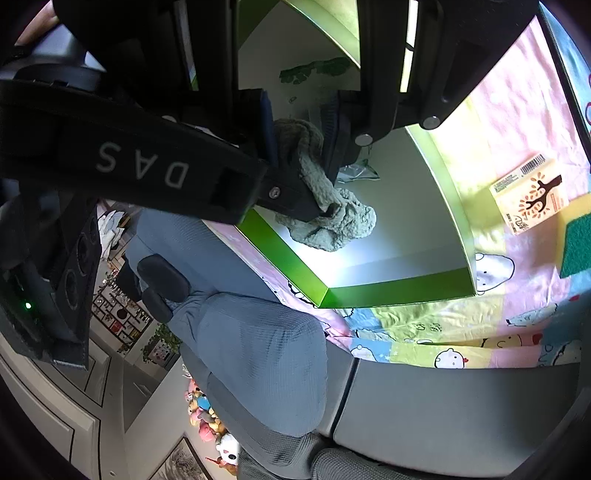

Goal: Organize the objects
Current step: 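Lower the knitted cloth into the box and open the right gripper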

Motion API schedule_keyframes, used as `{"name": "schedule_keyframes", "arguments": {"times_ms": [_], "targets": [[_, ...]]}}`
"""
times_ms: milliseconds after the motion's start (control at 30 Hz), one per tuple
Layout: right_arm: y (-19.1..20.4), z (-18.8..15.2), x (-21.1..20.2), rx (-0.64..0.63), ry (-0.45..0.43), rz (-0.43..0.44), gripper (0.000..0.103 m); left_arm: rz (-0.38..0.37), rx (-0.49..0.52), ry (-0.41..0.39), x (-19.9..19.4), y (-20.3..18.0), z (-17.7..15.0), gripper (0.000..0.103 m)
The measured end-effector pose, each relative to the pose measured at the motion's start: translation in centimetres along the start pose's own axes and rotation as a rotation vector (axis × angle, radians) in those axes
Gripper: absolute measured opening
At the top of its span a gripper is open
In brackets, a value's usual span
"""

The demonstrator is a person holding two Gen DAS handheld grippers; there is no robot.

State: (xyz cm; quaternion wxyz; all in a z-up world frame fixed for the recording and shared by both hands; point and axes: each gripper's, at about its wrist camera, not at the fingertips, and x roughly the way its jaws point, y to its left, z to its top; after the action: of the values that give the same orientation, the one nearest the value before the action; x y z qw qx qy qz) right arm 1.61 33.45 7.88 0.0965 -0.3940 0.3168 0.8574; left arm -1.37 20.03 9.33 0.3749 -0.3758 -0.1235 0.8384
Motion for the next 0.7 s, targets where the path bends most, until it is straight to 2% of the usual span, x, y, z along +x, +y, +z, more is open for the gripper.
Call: {"name": "schedule_keyframes", "arguments": {"times_ms": [700], "targets": [[-0.19,-0.05,0.49,0.007,0.009,-0.038,0.031,-0.009,-0.011,0.029,0.32,0.24,-0.14,0.019]]}}
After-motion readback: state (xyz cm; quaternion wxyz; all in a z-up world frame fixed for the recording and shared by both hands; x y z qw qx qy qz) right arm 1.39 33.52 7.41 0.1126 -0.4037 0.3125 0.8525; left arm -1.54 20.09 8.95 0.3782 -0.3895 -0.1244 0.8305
